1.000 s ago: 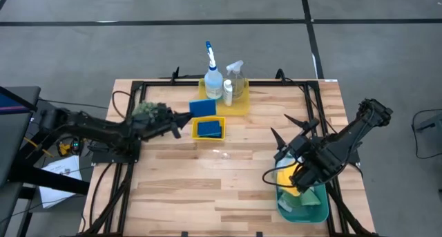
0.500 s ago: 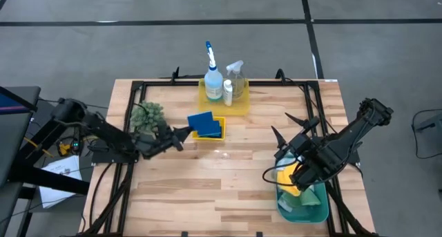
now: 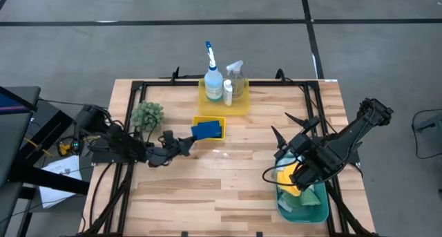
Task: Pick & Place Kitchen Items
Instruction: Put the blue sponge into the bottom yellow bin
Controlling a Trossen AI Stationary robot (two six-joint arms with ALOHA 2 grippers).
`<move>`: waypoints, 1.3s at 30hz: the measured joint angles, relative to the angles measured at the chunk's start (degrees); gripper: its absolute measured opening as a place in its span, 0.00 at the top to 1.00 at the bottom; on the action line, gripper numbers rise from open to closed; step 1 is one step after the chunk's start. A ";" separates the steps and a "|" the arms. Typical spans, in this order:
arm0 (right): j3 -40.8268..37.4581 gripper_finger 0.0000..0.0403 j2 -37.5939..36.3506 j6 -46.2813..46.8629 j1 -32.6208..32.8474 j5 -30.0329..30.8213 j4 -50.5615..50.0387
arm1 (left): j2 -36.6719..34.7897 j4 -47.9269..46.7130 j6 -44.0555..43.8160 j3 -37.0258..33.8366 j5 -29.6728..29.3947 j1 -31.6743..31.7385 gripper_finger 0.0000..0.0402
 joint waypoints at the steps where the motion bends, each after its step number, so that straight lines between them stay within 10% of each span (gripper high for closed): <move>1: 0.00 0.28 0.00 0.00 -0.01 0.00 0.00 | 0.64 -0.02 -0.31 0.00 -0.02 0.02 0.99; 39: 0.02 0.28 0.00 -0.35 -0.03 -0.57 0.02 | 1.51 7.51 2.33 -5.76 25.27 17.90 0.99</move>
